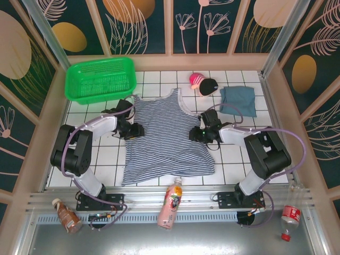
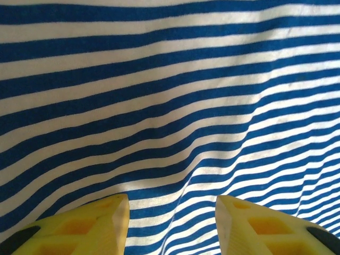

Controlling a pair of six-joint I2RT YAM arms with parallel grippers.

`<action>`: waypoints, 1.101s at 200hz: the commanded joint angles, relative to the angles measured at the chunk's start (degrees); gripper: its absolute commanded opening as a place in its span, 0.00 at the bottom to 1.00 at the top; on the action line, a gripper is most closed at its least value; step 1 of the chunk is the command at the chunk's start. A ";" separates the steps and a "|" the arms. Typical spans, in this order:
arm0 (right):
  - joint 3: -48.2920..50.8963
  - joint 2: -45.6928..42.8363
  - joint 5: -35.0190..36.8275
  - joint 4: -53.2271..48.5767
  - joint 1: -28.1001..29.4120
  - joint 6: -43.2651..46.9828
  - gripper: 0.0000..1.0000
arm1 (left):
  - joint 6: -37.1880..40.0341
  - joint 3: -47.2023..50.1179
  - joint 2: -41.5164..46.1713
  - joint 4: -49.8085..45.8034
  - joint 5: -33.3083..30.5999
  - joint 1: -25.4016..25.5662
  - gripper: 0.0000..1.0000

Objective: Fold and stack the tank tops

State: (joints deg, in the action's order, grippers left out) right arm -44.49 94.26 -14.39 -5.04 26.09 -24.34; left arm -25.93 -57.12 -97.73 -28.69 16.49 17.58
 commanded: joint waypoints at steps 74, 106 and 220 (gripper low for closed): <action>-16.77 16.39 13.01 -7.97 -8.44 17.38 0.42 | -16.38 11.31 5.53 10.50 3.99 11.25 0.47; -20.94 19.71 13.25 -6.43 -10.57 20.14 0.42 | -22.91 11.00 5.65 14.80 4.45 16.56 0.47; -17.41 2.31 1.50 -9.79 -15.59 15.20 0.47 | -16.07 -7.52 2.15 -1.67 0.36 21.39 0.48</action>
State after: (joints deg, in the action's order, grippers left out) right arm -67.20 106.80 -10.26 -10.11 11.05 -4.27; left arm -45.80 -59.33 -93.27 -25.61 17.08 39.11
